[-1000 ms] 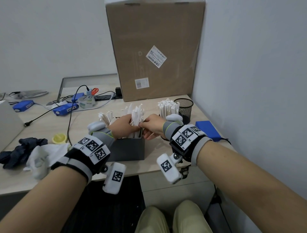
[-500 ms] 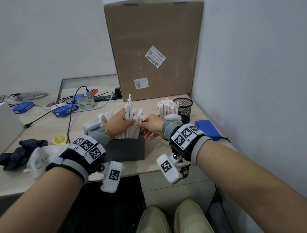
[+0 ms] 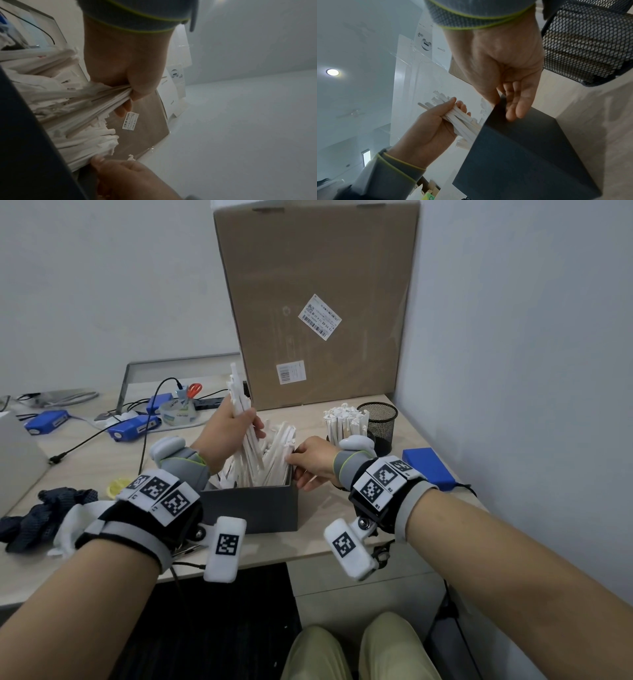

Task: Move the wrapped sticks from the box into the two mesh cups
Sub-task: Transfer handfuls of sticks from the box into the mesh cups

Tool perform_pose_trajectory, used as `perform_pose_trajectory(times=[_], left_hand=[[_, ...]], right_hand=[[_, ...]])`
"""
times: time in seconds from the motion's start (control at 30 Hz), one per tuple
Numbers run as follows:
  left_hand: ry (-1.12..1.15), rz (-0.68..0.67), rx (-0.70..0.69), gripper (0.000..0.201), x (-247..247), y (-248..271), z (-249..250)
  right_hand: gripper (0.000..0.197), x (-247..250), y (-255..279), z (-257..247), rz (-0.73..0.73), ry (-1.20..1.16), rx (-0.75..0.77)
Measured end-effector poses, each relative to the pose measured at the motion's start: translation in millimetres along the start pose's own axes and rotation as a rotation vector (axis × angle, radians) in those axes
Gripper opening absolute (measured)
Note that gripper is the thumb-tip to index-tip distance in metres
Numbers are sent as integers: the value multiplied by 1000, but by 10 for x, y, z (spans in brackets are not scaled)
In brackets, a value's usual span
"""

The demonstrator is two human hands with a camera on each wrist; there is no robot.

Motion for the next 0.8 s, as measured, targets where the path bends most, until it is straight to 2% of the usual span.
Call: perform_pose_trajectory(times=[0.13,0.33,0.4,0.5,0.6,0.7,0.8], left_hand=[[279,8,26,8,37,-21,-18],[597,52,-7,7,144,-60,91],[716,24,-5,7,173,-65,133],[833,10,-42,10,213,-85,181],[928,18,-43,12,212,-90,230],[1064,-36,-1,11,174,-86,297],[1160,-69,27,10,98,-101,375]], right_hand=[[19,-7,3,9,14,-2,-8],[20,13,18,31,74,-21,34],[25,51,12,25,149,-61,66],[27,162,-7,-21,399,-195,145],[19,209,-6,-96,537,-377,216],[19,186,0,-176,555,-660,202],[41,134,-12,-221,484,-909,99]])
Point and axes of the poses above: each hand's wrist, its own y-axis away from the middle knuckle, its own x-axis out of the back of the hand, z = x × y, the point moved 3 cm from there along -y, towards the middle knuckle, and after that the axes turned 13 degrees about x, right-handed, at the moved point
